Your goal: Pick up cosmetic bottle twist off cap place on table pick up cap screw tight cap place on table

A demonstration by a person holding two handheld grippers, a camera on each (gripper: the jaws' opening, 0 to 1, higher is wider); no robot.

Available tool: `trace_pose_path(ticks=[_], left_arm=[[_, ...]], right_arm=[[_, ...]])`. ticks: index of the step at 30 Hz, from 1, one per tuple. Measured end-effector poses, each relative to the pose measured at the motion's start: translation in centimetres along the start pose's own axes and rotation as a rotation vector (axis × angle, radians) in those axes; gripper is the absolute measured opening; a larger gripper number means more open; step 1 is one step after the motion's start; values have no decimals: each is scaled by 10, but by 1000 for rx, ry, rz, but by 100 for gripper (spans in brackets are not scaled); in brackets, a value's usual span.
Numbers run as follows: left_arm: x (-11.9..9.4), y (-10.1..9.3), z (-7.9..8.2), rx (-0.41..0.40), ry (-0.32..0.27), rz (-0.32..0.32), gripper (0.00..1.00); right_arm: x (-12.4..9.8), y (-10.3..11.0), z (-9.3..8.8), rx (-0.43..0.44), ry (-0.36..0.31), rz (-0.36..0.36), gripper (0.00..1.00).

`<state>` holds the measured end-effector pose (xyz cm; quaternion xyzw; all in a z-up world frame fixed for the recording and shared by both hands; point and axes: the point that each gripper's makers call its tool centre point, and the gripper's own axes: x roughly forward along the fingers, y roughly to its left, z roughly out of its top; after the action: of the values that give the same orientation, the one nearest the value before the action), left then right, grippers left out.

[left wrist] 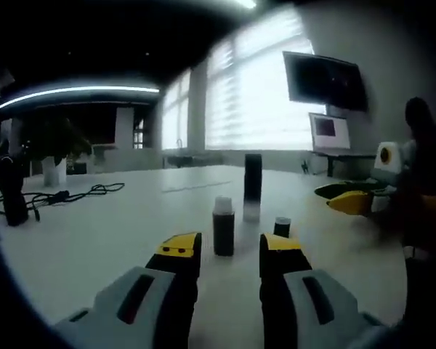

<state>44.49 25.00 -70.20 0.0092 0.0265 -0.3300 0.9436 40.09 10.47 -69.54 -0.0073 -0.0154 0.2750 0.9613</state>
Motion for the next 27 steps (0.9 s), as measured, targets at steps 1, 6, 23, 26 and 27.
trace_pose_path(ticks=[1,6,23,26,27], left_arm=[[1,1,-1,-2,4,4,22],[12,8,-3,-17,22,24,22],[50,10,-11,61,44,47,22],[55,12,-9,56,36,54,21],[57,13,-10,54,43,57,21]], right_arm=[[0,0,-1,1,4,1,26],[1,1,-2,4,11,3,25],[-1,1,-3,-5,12,3,23],[-1,1,-4,-10,16,1,23],[-1,1,-3,-10,14,-2,23]])
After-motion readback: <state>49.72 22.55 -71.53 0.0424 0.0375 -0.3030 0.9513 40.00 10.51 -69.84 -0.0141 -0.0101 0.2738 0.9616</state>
